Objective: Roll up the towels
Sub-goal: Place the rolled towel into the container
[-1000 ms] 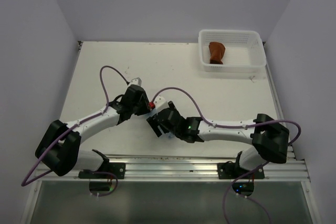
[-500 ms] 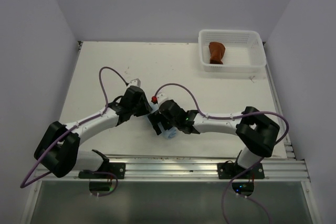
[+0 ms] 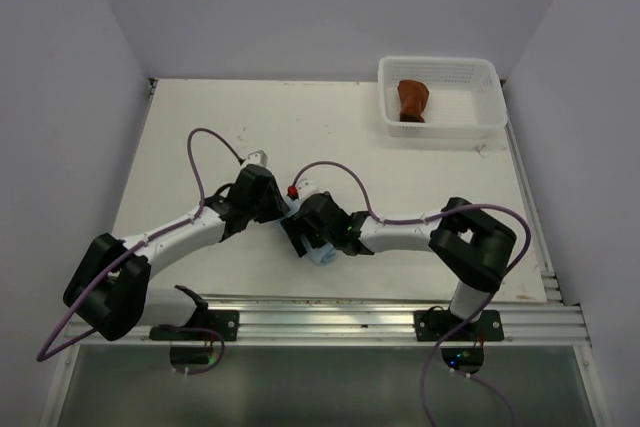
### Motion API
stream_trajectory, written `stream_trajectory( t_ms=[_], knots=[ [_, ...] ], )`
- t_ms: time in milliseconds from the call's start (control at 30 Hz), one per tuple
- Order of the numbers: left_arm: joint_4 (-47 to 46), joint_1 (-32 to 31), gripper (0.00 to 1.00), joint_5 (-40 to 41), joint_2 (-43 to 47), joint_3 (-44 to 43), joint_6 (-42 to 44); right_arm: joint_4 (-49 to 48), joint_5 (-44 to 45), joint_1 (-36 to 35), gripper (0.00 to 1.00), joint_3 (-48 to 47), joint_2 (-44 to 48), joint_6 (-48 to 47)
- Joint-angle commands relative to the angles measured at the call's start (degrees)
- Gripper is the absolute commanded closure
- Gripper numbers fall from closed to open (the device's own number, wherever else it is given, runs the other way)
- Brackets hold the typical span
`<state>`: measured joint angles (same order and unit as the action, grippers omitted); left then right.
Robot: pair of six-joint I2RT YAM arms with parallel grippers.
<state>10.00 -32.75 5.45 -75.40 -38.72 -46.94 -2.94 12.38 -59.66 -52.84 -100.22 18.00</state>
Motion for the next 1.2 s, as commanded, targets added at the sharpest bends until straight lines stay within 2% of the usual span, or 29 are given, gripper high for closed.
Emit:
stream_trajectory(
  t_ms=[0, 233, 333, 367, 467, 500, 567, 600, 667, 767, 933, 1167],
  knots=[
    [0.99, 0.23, 0.66, 1.31, 1.22, 0.49, 0.44, -4.96, 1.77, 0.16, 0.02, -0.16, -1.55, 0.46],
    [1.86, 0.58, 0.66, 1.49, 0.95, -1.0, 0.18, -8.4, 7.91, -1.16, 0.16, 5.55, -0.59, 1.87],
    [2.39, 2.16, 0.66, 0.26, 0.43, -2.5, 0.27, -7.61, 10.37, -3.0, 0.27, 5.9, -0.06, 0.73],
    [2.31, 2.69, 0.66, -0.26, 0.34, -2.94, 0.53, -7.35, 10.9, -3.44, 0.35, 5.91, -0.06, 0.63],
    [2.31, 5.5, 0.66, -2.2, -0.1, -4.69, 1.32, -6.9, 11.26, -3.8, 0.46, 6.26, 0.12, 0.9],
    [2.65, 6.81, 0.66, -2.72, -0.28, -6.0, 1.76, -6.82, 11.35, -3.8, 0.59, 6.43, 0.12, 0.98],
    [3.53, 8.14, 0.66, -2.99, -0.28, -7.77, 2.9, -6.64, 11.87, -3.8, 0.71, 6.78, 0.73, 1.34],
    [4.41, 9.45, 0.66, -3.17, -0.1, -9.69, 3.34, -6.21, 11.96, -3.8, 0.81, 6.87, 0.99, 1.51],
    [5.38, 10.86, 0.66, -3.17, -0.02, -11.63, 4.83, -5.24, 12.14, -3.54, 0.87, 6.44, 2.04, 1.6],
    [7.22, 13.06, 0.66, -2.29, 0.51, -15.59, 6.94, -3.57, 12.14, -2.23, 0.93, 5.38, 4.5, 0.99],
    [10.48, 15.26, 0.66, 0.7, 1.3, -21.39, 10.46, -0.14, 7.05, 4.36, 0.94, 1.0, 8.55, -0.77],
    [12.41, 16.05, 0.65, 4.83, 1.92, -24.03, 15.46, 2.76, 0.63, 23.43, 0.94, -10.95, 10.4, -4.99]
  ],
)
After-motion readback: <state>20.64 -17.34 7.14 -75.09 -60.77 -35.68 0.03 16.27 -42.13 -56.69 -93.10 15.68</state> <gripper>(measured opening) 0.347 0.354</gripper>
